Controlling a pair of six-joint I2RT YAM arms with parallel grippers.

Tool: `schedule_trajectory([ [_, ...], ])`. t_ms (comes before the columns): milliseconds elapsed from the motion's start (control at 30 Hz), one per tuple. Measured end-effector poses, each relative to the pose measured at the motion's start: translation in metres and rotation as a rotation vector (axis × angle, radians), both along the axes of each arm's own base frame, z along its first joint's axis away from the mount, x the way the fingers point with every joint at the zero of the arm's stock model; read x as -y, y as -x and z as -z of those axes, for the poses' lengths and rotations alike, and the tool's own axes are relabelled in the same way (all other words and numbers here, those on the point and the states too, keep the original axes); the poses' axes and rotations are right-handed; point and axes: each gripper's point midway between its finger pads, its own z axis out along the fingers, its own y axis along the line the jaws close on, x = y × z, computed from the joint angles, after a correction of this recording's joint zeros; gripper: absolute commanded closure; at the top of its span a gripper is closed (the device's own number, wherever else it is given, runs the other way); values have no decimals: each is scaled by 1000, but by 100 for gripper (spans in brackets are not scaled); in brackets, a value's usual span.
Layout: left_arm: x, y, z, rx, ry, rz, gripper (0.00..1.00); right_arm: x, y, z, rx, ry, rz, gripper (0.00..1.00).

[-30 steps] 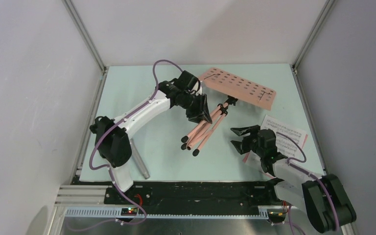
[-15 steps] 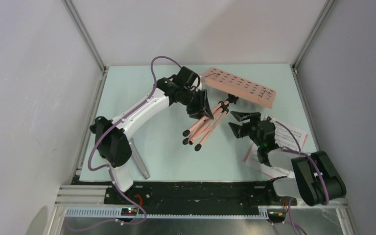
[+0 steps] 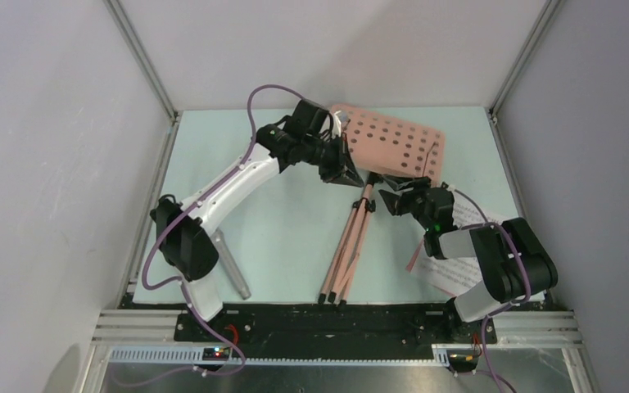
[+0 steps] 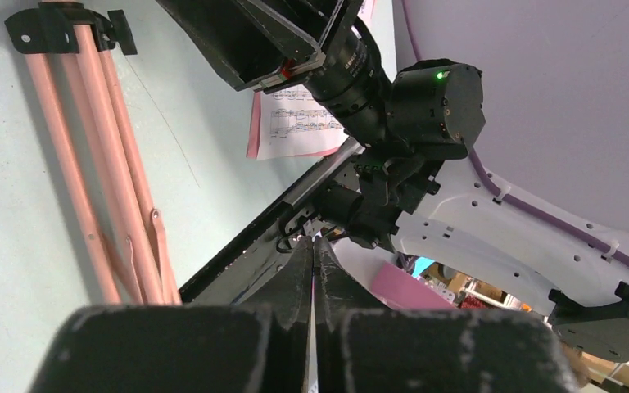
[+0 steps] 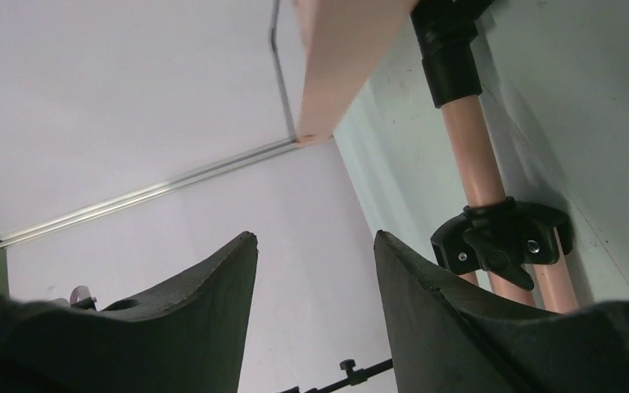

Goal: Set up the instrument practice props

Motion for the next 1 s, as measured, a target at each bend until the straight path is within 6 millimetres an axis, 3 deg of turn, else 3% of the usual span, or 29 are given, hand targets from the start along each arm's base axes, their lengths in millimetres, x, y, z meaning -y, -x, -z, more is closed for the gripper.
schedule_trajectory([
  [133, -1, -2, 5, 11, -12, -1, 100, -1, 0, 4, -3, 38, -12, 38],
  [233, -8, -4, 24, 41, -61, 0, 79, -1, 3, 10, -17, 98, -33, 38],
  [433, -34, 1, 98, 91, -297, 4, 52, -1, 11, 5, 1, 221, -81, 37],
  [467, -34, 3, 107, 105, -322, 17, 43, 0, 13, 5, 4, 247, -92, 36],
  [600, -24, 14, 128, 169, -365, 66, 31, 4, 21, 10, -7, 332, -121, 33],
  [833, -4, 13, 145, 251, -385, 93, 31, 18, 46, 37, -79, 538, -206, 32],
  [1000, 3, 11, 184, 254, -477, 102, 43, 31, 61, 36, -70, 673, -223, 31],
])
